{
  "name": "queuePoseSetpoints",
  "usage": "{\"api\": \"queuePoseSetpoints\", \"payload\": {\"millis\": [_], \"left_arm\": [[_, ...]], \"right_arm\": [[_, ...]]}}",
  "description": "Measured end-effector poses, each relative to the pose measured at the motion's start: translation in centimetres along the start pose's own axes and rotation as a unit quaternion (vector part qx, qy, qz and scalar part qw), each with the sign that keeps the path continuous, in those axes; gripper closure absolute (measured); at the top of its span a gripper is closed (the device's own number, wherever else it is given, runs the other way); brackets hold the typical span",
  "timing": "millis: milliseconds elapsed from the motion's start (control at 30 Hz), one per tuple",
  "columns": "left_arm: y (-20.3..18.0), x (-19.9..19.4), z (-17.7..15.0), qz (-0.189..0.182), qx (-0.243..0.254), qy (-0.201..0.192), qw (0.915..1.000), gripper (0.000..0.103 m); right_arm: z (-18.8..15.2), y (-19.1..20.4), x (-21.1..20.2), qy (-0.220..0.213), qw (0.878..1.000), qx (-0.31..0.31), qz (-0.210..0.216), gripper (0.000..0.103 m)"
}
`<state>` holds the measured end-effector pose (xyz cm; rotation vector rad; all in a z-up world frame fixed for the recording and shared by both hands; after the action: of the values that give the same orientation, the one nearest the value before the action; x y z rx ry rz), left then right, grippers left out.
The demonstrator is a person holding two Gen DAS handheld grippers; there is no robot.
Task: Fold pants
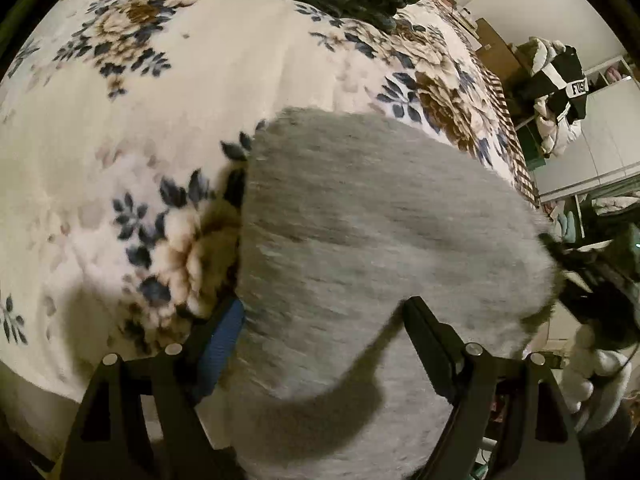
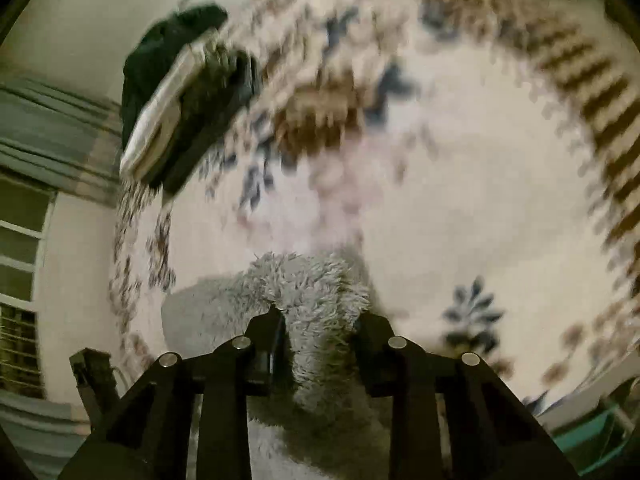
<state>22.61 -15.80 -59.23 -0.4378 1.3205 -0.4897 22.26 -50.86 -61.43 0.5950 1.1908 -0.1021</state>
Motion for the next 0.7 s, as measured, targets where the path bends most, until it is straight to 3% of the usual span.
{"api": "queuePoseSetpoints", "payload": {"millis": [67, 100, 167, 200, 300, 367, 467, 600, 633, 667, 700], "left_arm": [[0.0, 0.8, 0.4, -0.006, -0.003, 0.005, 1.0, 0.021], [0.0, 0.9, 0.5, -0.008, -0.004, 0.007, 0.9999, 0.021], [-0.2, 1.0, 0.8, -0.007, -0.006, 0.008, 0.9999, 0.021], [-0.3, 0.7, 0.8, -0.011, -0.005, 0.007, 0.9999, 0.021], [-1.0, -0.2, 1.5, -0.024, -0.006, -0.004, 0.9997, 0.021], [-1.4, -0.7, 1.8, -0.034, -0.008, -0.011, 0.9993, 0.021], [-1.5, -0.3, 1.9, -0.035, -0.009, -0.011, 0.9993, 0.021], [-0.9, 0.6, 1.3, -0.023, -0.012, 0.0, 0.9997, 0.022], [-0.7, 1.0, 1.0, -0.015, -0.008, 0.003, 0.9998, 0.021], [-0.6, 1.1, 0.9, -0.011, -0.005, 0.006, 0.9999, 0.022], [-0.5, 1.3, 0.7, -0.007, -0.001, 0.007, 1.0, 0.021]], "right_arm": [[0.8, -1.3, -0.1, -0.02, 0.999, 0.002, -0.047, 0.071], [0.7, -2.2, 1.3, 0.001, 0.997, 0.002, -0.071, 0.067], [-0.6, -3.4, 3.8, 0.074, 0.994, 0.015, -0.078, 0.059], [-1.5, -4.0, 4.4, 0.1, 0.992, 0.034, -0.068, 0.056], [-2.5, -5.2, 2.3, 0.084, 0.993, 0.065, -0.043, 0.04], [-4.0, -6.7, 0.8, 0.08, 0.991, 0.104, -0.02, 0.039], [-7.7, -8.9, 0.4, 0.111, 0.981, 0.16, 0.006, 0.031], [-12.9, -9.8, 3.5, 0.189, 0.958, 0.213, 0.046, 0.031], [-13.7, -9.5, 4.3, 0.2, 0.952, 0.224, 0.065, 0.031], [-13.9, -9.3, 4.6, 0.2, 0.951, 0.226, 0.07, 0.04], [-13.9, -9.0, 4.5, 0.182, 0.957, 0.218, 0.063, 0.077]]}}
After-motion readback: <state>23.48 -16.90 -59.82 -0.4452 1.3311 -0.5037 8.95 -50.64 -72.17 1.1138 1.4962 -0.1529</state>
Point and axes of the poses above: each gripper's, at about its wrist camera, not at the fingertips, and x roughly the way its jaws point, y to its left, z to its top, the point moved 8 cm from there along x, roughly the way its jaws point, and after that the axes turned 11 degrees about -z, right-handed, at the moved point
